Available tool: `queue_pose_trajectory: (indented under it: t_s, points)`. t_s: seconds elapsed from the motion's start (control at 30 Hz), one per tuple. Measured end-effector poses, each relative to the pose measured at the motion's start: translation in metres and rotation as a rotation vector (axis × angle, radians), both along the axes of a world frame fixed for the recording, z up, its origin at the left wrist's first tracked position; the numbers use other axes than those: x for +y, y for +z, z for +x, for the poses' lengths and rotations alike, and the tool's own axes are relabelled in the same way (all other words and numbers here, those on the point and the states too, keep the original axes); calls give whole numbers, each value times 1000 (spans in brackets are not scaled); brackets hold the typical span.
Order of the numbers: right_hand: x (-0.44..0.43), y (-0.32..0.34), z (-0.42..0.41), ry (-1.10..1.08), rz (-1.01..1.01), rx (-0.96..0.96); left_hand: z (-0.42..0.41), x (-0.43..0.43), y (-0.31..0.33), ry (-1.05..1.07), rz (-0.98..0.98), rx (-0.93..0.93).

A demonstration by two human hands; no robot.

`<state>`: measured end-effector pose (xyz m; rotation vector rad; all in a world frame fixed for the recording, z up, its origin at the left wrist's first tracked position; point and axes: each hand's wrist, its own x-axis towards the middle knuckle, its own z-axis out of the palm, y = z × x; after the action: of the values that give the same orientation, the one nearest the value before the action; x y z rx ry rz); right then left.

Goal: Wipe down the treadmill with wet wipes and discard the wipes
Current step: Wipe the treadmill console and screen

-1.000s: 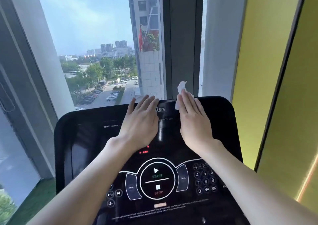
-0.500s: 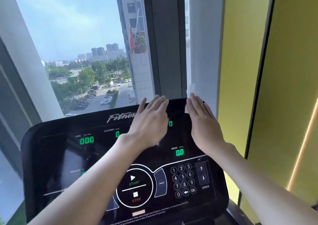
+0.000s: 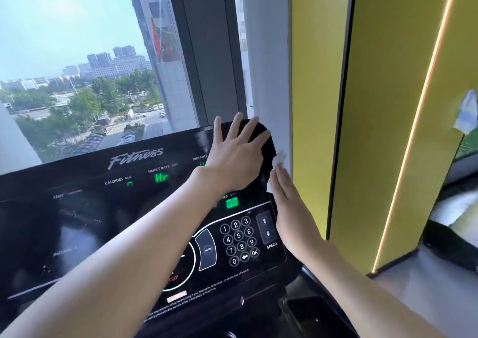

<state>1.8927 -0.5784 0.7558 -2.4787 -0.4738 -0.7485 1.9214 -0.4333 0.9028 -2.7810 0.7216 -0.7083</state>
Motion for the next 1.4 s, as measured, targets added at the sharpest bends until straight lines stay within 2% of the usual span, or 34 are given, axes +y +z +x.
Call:
queue_pose_trajectory:
  t_s: [0.13, 0.27, 0.37, 0.5, 0.63, 0.73, 0.83, 0.9, 1.0, 1.07, 1.13, 1.23, 1.4]
  points:
    - [-2, -40, -19, -45, 21, 30, -9, -18, -20, -112, 148, -63]
    - [-9, -83, -38, -72, -5, 48, -30, -28, -67, -271, 332, 30]
    - [-14, -111, -57, -74, -34, 89, -37, -29, -98, -299, 373, 73]
    - [-15, -131, -81, -114, -14, 124, -53, -31, -128, -432, 245, 122]
    - [-12, -148, -104, -165, -45, 116, -80, -19, -159, -389, 85, 371]
    - [-12, -162, -116, -134, 14, 124, -92, -6, -180, -364, 14, 447]
    - [-9, -148, -105, -213, 268, 54, -98, 4, -195, -352, -53, 443]
    - [0, -132, -93, -301, 358, 24, -102, 9, -198, -338, -96, 430]
    - [12, -130, -96, -210, 252, -26, -107, 13, -191, -349, -153, 376]
    - [3, -124, -101, -242, 152, -38, -107, 19, -179, -359, -197, 333]
    - [-4, -104, -94, -332, 206, -77, -104, 28, -164, -347, -246, 281]
    - [15, -50, -74, -191, 395, -127, -100, 46, -135, -300, -283, 202]
    - [60, 22, -29, -96, 462, -326, -92, 92, -85, -140, -311, 53]
